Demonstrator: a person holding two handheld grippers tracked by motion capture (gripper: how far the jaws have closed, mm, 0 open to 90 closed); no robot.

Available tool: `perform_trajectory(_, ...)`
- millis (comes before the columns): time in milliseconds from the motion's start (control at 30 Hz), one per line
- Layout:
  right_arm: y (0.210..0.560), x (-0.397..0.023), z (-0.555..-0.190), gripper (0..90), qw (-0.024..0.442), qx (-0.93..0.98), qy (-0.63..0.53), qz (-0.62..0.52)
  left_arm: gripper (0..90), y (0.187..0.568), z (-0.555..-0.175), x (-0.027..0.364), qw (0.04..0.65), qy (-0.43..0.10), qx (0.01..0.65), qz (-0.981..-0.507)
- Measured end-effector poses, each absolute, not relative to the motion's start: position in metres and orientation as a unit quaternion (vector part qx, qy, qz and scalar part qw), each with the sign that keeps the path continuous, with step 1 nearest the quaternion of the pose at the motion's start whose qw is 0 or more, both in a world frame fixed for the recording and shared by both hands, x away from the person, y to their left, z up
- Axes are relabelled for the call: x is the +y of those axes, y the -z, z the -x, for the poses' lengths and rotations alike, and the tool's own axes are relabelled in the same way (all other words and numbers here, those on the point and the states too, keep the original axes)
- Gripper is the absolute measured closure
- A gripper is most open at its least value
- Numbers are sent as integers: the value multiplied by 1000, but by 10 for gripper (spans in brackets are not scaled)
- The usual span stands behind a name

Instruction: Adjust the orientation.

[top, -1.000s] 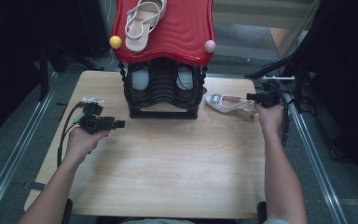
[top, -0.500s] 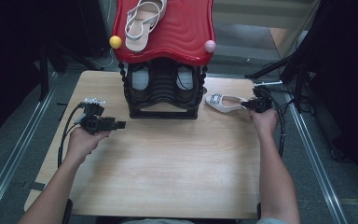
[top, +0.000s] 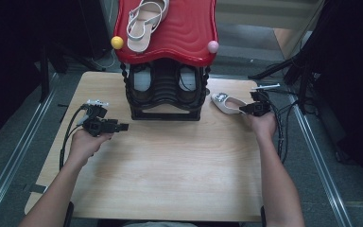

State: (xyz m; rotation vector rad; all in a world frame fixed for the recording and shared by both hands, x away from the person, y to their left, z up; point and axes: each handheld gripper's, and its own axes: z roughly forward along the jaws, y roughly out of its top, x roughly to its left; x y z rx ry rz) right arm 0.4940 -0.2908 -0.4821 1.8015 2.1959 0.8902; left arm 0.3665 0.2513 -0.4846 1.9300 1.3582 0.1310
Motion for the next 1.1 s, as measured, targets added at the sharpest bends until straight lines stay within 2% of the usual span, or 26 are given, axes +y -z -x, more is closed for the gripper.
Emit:
perform_trajectory(567, 477, -273, -494, 900, 49, 732, -278, -620, 376, 485, -367, 250, 379, -50, 531, -756)
perform_trajectory(1100, 478, -263, -497, 900, 40, 728, -288, -621, 376, 486, -369, 248, 378, -45, 528, -759)
